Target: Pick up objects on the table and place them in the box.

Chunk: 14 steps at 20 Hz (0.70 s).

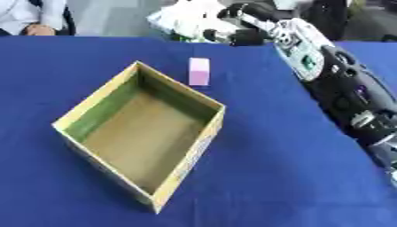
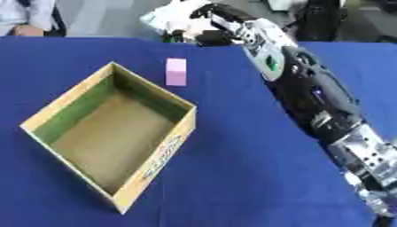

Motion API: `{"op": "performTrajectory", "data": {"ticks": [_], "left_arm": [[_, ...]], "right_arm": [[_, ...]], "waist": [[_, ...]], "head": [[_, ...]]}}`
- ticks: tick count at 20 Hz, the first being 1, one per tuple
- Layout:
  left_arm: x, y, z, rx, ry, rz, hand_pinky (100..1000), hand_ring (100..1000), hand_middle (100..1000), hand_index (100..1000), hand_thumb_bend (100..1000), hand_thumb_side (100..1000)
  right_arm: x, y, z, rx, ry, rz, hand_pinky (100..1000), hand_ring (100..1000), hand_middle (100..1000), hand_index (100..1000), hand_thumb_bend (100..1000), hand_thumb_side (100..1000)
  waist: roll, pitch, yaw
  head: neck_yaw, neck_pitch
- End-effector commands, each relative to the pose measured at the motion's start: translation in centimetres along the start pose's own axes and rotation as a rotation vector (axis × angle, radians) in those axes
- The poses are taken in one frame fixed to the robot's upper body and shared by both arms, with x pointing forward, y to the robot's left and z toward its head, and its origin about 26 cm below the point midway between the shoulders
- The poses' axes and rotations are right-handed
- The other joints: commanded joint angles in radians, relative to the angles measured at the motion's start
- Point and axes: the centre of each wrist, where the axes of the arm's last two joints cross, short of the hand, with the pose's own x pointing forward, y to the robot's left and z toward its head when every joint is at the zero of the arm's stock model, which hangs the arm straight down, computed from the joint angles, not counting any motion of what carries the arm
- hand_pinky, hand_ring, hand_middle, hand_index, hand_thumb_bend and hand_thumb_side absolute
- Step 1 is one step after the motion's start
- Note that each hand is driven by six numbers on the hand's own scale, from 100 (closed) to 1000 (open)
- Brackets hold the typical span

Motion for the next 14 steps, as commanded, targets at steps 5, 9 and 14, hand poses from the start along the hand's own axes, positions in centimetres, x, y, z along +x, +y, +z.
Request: {"op": "performTrajectory", "data": {"ticks": [5,9,14], "left_arm": [[0.7,0.3,-0.8,-0.005,-0.039,-0.003,833,862,896,718,100,708],[0.7,0.3,-0.8,-0.004,-0.039,-0.002,833,862,897,718,100,709],[0.7,0.2,-0.8,-0.003,-0.039,0.001,833,862,899,717,100,710]], "right_arm": [[0.8,-1.7,-0.6,-0.044,-0.025,0.033,944,939,898,937,506,1000],[1.3,-1.5,-1.0,-0.032,-0.031,0.053,958,943,898,940,523,999],[1.3,-0.6,-1.3,0.069,-0.029,0.076,982,959,902,955,516,813]], "waist": [[0.003,-0.019,0.005],[0.002,-0.019,0.006],[0.001,-0.017,0.012]], "head": [[-0.009,-0.004],[-0.011,-0.009],[-0.015,-0.012]]}}
